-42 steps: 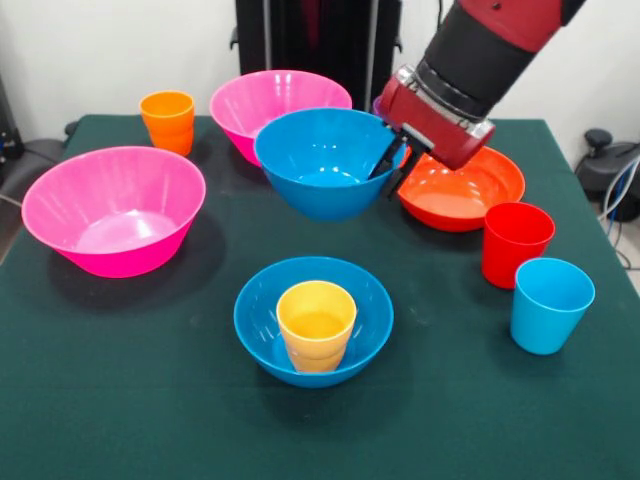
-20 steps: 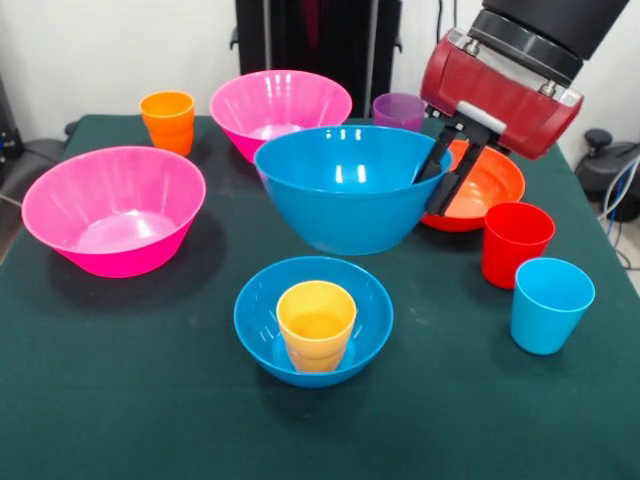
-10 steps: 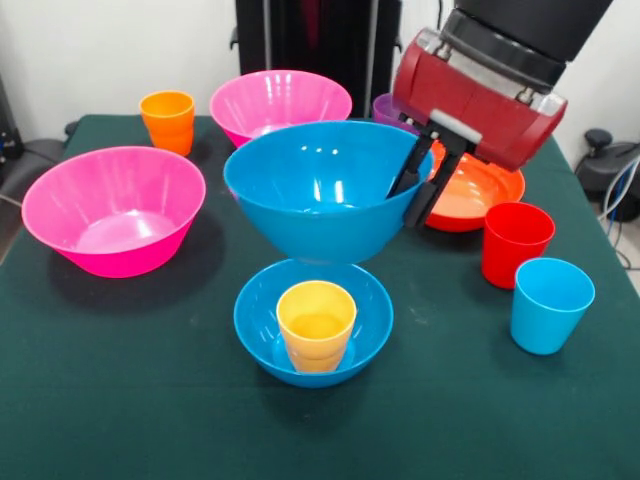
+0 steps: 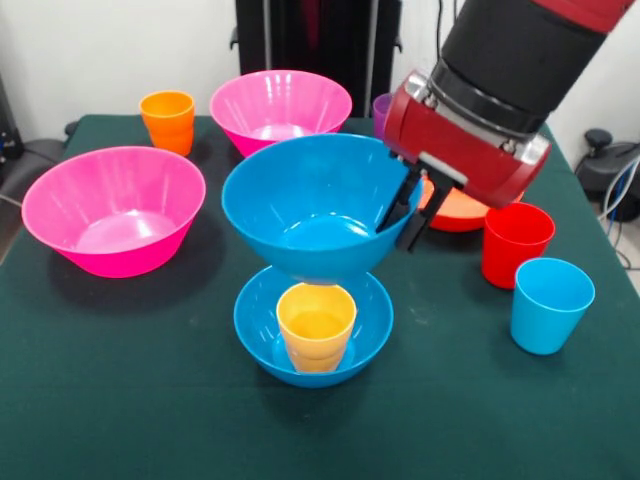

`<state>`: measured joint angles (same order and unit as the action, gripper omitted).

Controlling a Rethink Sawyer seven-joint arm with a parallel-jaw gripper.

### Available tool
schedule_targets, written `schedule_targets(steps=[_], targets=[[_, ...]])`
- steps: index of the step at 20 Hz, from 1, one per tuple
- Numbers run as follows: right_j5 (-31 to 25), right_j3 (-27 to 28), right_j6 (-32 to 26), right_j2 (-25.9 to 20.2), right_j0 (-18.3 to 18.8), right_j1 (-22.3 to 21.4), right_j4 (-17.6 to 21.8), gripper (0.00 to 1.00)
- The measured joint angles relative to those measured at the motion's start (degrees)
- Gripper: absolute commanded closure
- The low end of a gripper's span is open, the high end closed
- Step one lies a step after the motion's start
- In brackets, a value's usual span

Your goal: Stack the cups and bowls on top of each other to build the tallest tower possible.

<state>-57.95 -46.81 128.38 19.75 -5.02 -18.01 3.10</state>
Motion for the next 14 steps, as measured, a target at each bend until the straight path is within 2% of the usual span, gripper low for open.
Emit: schedule_targets(steps=[9,14], targets=[[-0.40,1.57,-0.07,-0.40,-0.13,3.41,0.08,1.00],[-0.40,1.58,-0.07,-0.40,-0.56,4.68,1.44,1.00]])
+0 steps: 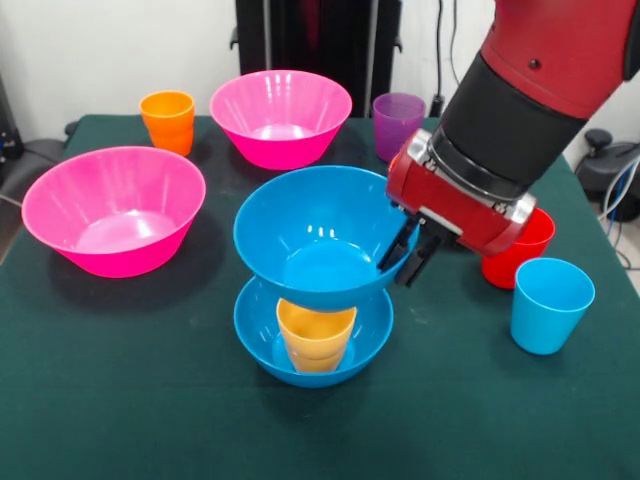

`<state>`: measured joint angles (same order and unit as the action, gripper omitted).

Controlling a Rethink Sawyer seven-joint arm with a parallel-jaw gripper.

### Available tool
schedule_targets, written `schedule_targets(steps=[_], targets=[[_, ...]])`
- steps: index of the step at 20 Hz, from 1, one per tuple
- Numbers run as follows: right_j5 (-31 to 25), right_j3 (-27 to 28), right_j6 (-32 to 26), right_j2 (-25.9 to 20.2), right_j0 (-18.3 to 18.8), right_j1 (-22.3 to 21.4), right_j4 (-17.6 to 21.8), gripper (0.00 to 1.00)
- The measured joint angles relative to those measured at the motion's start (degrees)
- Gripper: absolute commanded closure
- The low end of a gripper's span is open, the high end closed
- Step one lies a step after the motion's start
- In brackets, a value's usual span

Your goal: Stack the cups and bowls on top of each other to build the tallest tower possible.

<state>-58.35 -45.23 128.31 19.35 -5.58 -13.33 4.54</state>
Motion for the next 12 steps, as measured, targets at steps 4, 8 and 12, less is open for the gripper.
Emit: schedule_targets(steps=[4,8,12], targets=[[0.00,0.00,0.00,0.00,-0.38,0.81,1.38,1.00],[0.00,0.01,0.00,0.01,-0.48,1.04,2.46,1.00],[0.00,0.01,0.00,0.04,-0.56,1.05,3.71,1.00]])
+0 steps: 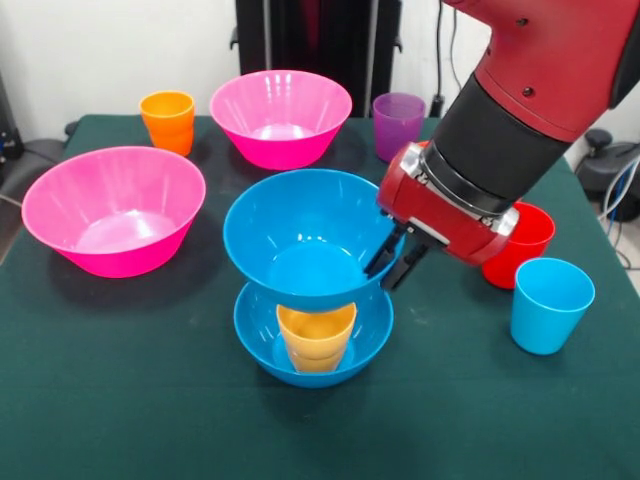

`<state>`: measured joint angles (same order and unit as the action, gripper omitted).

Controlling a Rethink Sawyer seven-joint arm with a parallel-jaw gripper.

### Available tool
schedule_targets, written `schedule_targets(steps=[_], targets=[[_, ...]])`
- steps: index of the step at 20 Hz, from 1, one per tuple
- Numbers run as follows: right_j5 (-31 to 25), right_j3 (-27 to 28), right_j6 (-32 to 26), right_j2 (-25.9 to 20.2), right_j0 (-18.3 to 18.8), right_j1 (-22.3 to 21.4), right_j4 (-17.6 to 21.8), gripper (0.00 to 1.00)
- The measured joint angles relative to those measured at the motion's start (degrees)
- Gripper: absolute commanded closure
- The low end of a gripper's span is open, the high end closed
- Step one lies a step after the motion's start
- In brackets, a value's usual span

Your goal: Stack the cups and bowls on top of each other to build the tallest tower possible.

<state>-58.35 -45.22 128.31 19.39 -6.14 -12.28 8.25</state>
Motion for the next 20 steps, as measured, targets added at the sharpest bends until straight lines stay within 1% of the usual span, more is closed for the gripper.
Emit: schedule_targets(steps=[8,11,18,20], targets=[[0.77,-0.01,0.00,0.35,-0.56,-0.02,2.62,1.00],[3.94,-0.09,0.00,0.42,-0.92,-0.31,3.70,1.00],[10.29,-1.46,0.00,0.49,-1.73,-1.68,4.05,1.00],[11.38,-1.53,0.00,0.50,-1.85,-1.92,4.06,1.00]])
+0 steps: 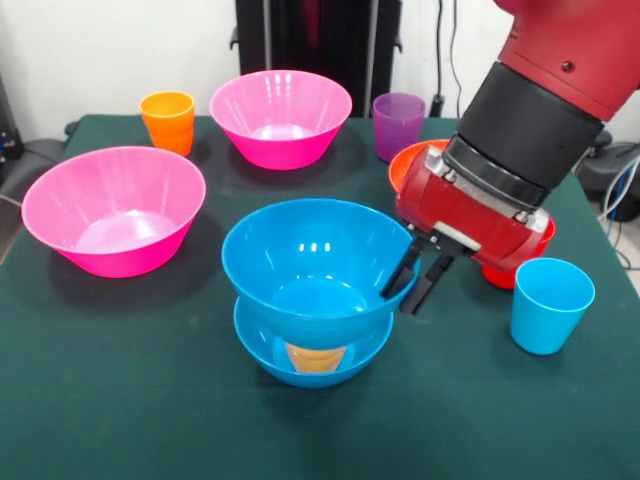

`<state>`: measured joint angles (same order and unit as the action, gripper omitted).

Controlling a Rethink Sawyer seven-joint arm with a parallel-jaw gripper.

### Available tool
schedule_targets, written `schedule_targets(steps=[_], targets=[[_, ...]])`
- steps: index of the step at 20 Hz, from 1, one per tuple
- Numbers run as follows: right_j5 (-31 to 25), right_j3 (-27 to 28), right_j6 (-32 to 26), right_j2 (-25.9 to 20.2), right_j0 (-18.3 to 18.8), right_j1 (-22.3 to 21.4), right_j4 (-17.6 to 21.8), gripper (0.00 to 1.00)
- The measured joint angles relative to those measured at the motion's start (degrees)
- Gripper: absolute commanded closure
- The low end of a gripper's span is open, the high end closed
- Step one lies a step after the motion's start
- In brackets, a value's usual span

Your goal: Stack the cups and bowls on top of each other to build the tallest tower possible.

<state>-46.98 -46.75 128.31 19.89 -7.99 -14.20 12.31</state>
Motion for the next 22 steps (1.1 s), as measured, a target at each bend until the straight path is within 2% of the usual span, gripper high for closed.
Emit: schedule_targets(steps=[10,22], targets=[[0.40,-0.01,0.00,0.11,-0.02,-1.07,0.01,1.00],[-6.00,-0.01,0.00,0.26,0.01,-0.63,-0.07,1.00]])
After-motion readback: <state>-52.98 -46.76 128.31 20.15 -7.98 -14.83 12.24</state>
